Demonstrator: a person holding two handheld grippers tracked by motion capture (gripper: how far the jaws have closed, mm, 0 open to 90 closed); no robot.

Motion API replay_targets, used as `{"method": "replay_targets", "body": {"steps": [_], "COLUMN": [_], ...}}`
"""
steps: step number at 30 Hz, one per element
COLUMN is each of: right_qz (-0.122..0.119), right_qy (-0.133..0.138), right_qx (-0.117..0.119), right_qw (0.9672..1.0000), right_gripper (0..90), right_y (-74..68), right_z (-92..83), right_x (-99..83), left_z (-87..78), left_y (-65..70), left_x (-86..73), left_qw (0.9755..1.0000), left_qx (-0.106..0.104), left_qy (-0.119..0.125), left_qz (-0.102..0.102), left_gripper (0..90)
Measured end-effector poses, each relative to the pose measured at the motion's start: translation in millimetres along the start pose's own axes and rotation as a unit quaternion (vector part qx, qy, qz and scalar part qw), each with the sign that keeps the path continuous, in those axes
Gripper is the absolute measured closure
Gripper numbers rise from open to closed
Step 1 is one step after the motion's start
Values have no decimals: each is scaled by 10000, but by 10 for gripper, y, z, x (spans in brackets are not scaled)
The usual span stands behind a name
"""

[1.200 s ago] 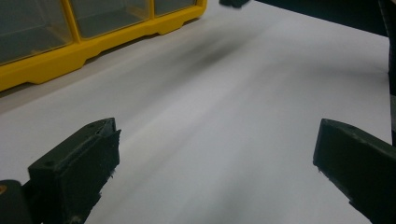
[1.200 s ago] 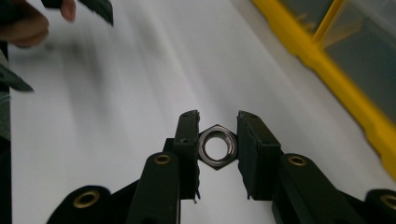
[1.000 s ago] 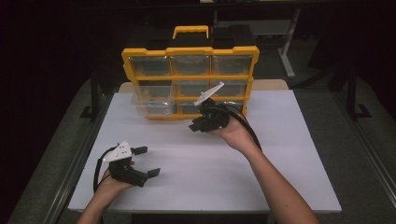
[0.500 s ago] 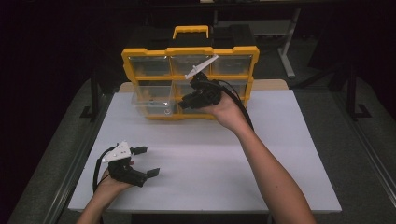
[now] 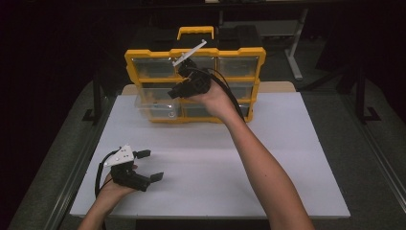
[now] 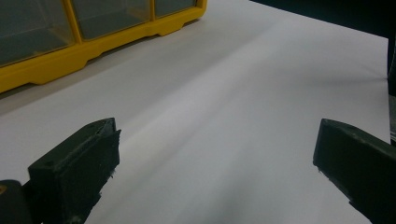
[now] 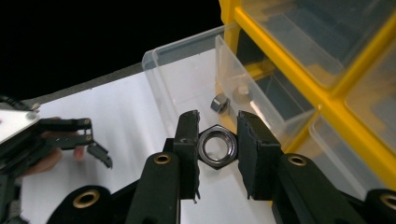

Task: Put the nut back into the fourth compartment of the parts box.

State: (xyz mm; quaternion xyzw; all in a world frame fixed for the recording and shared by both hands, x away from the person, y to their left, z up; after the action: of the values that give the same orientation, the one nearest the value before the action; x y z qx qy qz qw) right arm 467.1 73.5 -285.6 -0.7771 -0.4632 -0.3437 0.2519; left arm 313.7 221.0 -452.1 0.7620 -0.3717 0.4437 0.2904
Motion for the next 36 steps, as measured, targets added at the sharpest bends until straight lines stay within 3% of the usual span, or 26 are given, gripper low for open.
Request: {"method": "replay_targets", "body": {"steps": [7,11,12,16,18,19,23,27,34,36], "right_qz": [-58,-115,-35,-175,-290,-187,-263,-53,1,38], "right_qy": [-126,-240,-252,-330,-294,-283,-34,203,589,615], "right_qx": [4,-86,-16,-16,58,81,-84,-156,-225,-428], "right_qw": [9999,9996,9997,9993,9991,9994,9996,9997,9980,9972], "right_gripper": [690,689,690,680,567,516,365,283,153,125], "right_y": [36,95,85,100,101,81,80,73,132,154], "right_z": [201,311,328,396,410,395,288,108,-159,-226], "right_x": [86,75,70,41,35,39,45,-1,-222,-329], "left_z": [0,-4,-5,-10,-11,-10,-12,-24,-30,-30], "left_y": [5,-3,-4,-13,-14,-14,-14,-30,-51,-55], "left_x": [8,9,9,15,12,11,13,14,12,12], "left_qw": [10000,10000,10000,10000,10000,10000,10000,10000,9999,9999], "left_qx": [-6,-15,-15,-10,-5,-1,2,29,63,66], "left_qy": [51,-6,-4,28,11,5,15,4,0,-9], "left_qz": [-39,86,96,83,84,93,50,62,100,106], "left_gripper": [2,2,2,2,2,2,2,2,2,2]}}
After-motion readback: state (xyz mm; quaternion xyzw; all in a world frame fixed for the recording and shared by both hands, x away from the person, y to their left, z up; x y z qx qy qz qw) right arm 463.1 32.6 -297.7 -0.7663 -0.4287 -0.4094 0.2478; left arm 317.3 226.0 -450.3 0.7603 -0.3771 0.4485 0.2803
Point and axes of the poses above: each handheld gripper's, and its own axes: z roughly forward along the jaws, x roughly out of its top, y roughly to its right, the point moved 7 cm from there along z, roughly forward along the jaws
